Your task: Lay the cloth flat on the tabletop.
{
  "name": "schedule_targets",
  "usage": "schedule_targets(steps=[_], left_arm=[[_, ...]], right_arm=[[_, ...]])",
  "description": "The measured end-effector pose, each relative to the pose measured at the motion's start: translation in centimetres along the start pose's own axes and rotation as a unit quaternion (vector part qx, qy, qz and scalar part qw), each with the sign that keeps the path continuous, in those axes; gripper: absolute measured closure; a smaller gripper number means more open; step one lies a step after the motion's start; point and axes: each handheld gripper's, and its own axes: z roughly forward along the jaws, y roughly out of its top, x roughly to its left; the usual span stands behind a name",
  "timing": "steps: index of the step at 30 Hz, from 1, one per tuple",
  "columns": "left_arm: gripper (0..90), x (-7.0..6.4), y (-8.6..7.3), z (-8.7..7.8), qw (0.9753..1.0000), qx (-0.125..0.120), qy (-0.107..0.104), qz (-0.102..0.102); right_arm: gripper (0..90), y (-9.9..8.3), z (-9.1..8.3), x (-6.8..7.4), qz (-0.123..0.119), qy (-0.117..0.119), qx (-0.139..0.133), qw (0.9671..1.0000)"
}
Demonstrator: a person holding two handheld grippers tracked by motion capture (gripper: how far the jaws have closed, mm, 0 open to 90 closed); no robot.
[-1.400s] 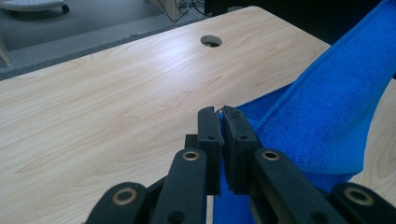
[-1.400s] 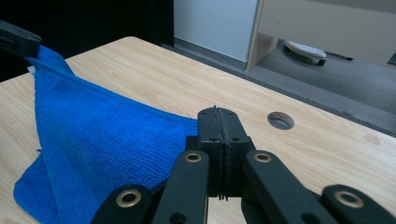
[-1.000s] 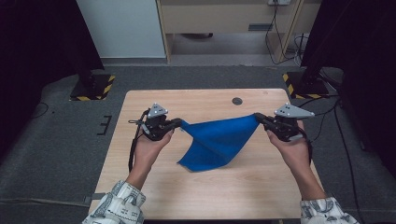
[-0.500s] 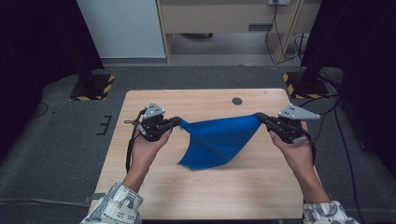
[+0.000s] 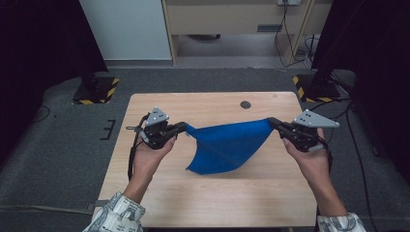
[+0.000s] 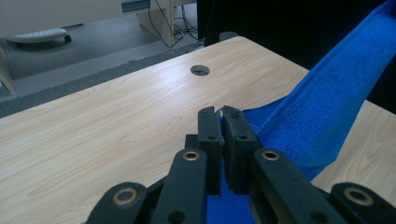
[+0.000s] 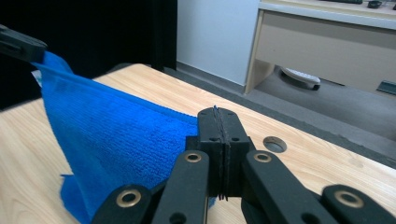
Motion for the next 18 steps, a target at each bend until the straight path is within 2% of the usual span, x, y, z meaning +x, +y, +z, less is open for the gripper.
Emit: schedule_targets(steps=[4,9,13,18], left_arm=[[86.4,-0.2,0.1,-0.6,1.0,-0.005,-0.005,-0.002],[86.3,-1.1,0.4,-2.0,0.9997,-0.019,-0.012,0.004],[86.1,-2.3,1.0,-3.9,0.999,-0.034,-0.025,0.015],[86.0,-3.1,1.4,-5.5,0.9984,-0.045,-0.028,0.022]], right_arm=[[89.7,0.3,-0.7,0.2,0.004,0.005,-0.009,0.9999],[89.7,0.8,-2.4,0.9,0.005,0.014,-0.029,0.9995],[89.7,1.4,-4.1,1.8,-0.01,0.016,-0.039,0.9991],[89.7,2.0,-5.6,2.5,-0.02,0.02,-0.048,0.9985]])
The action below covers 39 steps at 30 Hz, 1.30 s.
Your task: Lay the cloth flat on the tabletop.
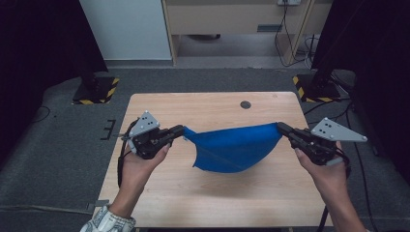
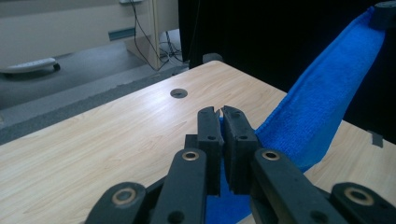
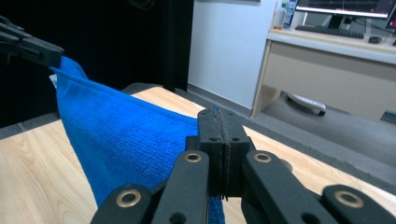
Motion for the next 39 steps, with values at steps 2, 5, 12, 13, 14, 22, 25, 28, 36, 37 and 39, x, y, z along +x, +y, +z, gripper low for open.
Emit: schedule_targets(steps=[2,5,12,13,14,22,25,28,36,37,39], left_arm=[[85.8,-0.2,0.1,-0.3,1.0,0.004,0.001,0.001],[85.6,-0.1,0.2,0.3,0.9998,0.018,0.005,-0.003],[85.5,2.5,0.4,5.1,0.9982,0.045,0.026,-0.032],[85.4,2.5,0.4,5.1,0.9982,0.045,0.026,-0.032],[85.4,2.9,0.3,5.8,0.9979,0.047,0.028,-0.036],[84.8,4.5,-0.6,10.1,0.9949,0.073,0.04,-0.057],[84.8,5.0,-0.9,11.7,0.9933,0.086,0.045,-0.062],[84.9,5.3,-0.9,12.7,0.9928,0.091,0.047,-0.062],[85.1,6.0,-0.8,14.3,0.9927,0.092,0.048,-0.061],[85.1,6.1,-0.8,14.5,0.9928,0.092,0.05,-0.059],[85.2,6.4,-0.8,14.9,0.9926,0.092,0.052,-0.061]], right_arm=[[89.7,0.3,-0.4,0.3,-0.004,0.002,0.0,1.0],[89.6,0.1,0.1,0.2,-0.01,-0.002,0.015,0.9998],[89.6,-2.0,3.8,-2.5,0.007,-0.03,0.054,0.9981],[89.6,-2.0,3.8,-2.5,0.007,-0.03,0.054,0.9981],[89.6,-2.2,4.2,-2.8,0.01,-0.031,0.057,0.9978],[89.6,-4.7,6.8,-5.5,0.025,-0.049,0.079,0.9953],[89.6,-5.6,7.7,-6.3,0.033,-0.053,0.088,0.9942],[89.6,-6.1,8.5,-6.9,0.034,-0.055,0.096,0.9933],[89.6,-7.1,10.2,-8.3,0.041,-0.063,0.11,0.9911],[89.6,-7.2,10.3,-8.4,0.04,-0.064,0.11,0.9911],[89.6,-7.4,10.8,-8.9,0.04,-0.069,0.11,0.9906]])
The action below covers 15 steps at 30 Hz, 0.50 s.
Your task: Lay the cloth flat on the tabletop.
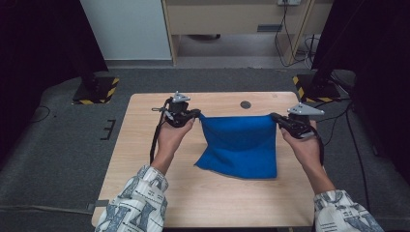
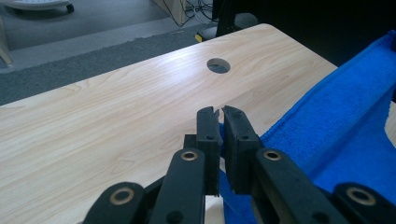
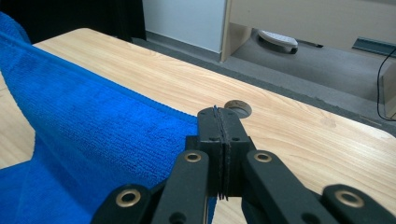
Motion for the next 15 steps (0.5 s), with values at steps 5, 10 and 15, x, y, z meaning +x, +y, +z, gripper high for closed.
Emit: schedule_targets(steps=[5,10,15], left_arm=[[85.2,0.4,0.1,0.6,1.0,0.003,0.001,-0.004],[85.3,0.8,0.2,1.7,0.9999,0.014,0.009,-0.003],[85.3,1.4,0.1,2.3,0.9997,0.019,0.017,-0.006]], right_arm=[[89.6,0.0,0.8,-0.5,0.01,-0.006,-0.001,0.9999],[89.5,0.2,2.2,-0.6,0.012,-0.01,0.005,0.9999],[89.5,0.0,3.2,-0.8,0.018,-0.012,0.009,0.9997]])
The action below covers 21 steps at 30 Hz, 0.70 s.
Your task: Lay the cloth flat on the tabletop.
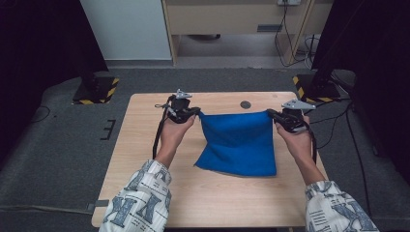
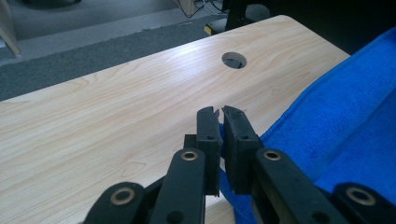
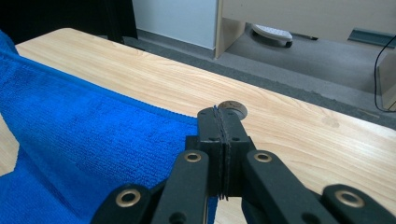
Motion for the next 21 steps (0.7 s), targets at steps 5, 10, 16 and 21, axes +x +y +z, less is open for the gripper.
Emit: schedule_targets(steps=[5,10,16,21], left_arm=[[85.4,0.0,-0.1,-0.3,1.0,-0.002,0.002,0.002],[85.5,0.0,0.3,0.1,1.0,-0.002,0.003,0.0],[85.5,0.2,0.5,2.0,0.9997,0.018,0.014,0.011],[85.7,1.0,0.6,3.8,0.9992,0.033,0.019,0.008]], right_arm=[[89.5,-0.1,0.2,-0.1,0.004,0.0,-0.002,1.0],[89.5,0.0,0.3,0.1,0.002,0.004,0.0,1.0],[89.4,0.0,2.2,-0.6,0.02,-0.001,0.014,0.9997],[89.5,-0.3,4.4,-1.2,0.043,-0.002,0.026,0.9988]])
